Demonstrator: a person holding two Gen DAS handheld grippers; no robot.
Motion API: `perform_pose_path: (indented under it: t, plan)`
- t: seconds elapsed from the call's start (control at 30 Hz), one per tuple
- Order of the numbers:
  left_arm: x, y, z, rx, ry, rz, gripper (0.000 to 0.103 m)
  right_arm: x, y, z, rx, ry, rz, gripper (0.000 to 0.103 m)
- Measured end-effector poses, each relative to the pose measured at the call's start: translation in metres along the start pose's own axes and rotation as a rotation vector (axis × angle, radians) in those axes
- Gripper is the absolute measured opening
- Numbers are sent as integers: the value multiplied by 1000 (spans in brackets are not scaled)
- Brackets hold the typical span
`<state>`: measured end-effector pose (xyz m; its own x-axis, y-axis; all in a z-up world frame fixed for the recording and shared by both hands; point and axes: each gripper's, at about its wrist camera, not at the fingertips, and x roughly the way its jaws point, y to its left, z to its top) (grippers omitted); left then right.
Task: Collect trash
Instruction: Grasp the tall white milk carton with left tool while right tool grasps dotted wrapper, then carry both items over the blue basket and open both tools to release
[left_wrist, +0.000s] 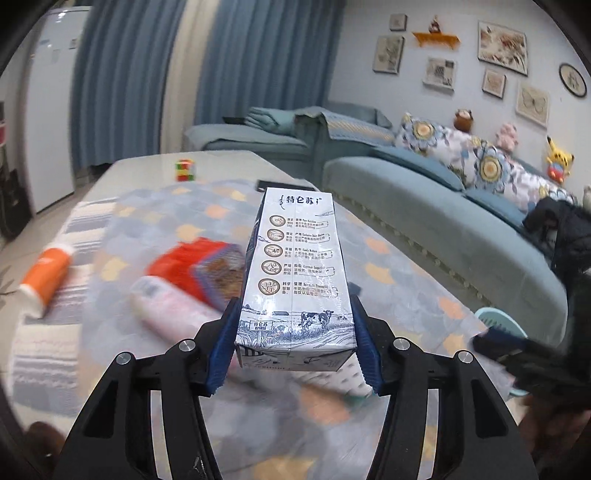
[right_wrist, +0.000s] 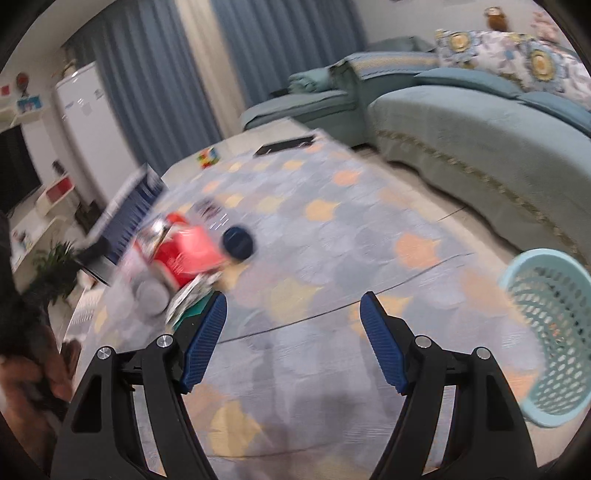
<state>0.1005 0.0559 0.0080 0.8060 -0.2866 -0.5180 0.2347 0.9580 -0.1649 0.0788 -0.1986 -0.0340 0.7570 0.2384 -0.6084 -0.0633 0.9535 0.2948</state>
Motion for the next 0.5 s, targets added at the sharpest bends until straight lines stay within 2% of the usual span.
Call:
perform_pose_path:
  t: [0.2,0.4,0.47,0.5]
  plan:
    - [-34,28,4,-86,-52,27,55,31,54,-3,-170,56,125,71]
    - [-35,27,6,-92,-48,22,55,73,79,1,-156,136,194,71]
    - [-35,22,6,-71,-49,23,55,85,86,1,-152,156,192,70]
    - [-34,17,6,-52,-49,24,55,90,88,2,-148,163,190,67]
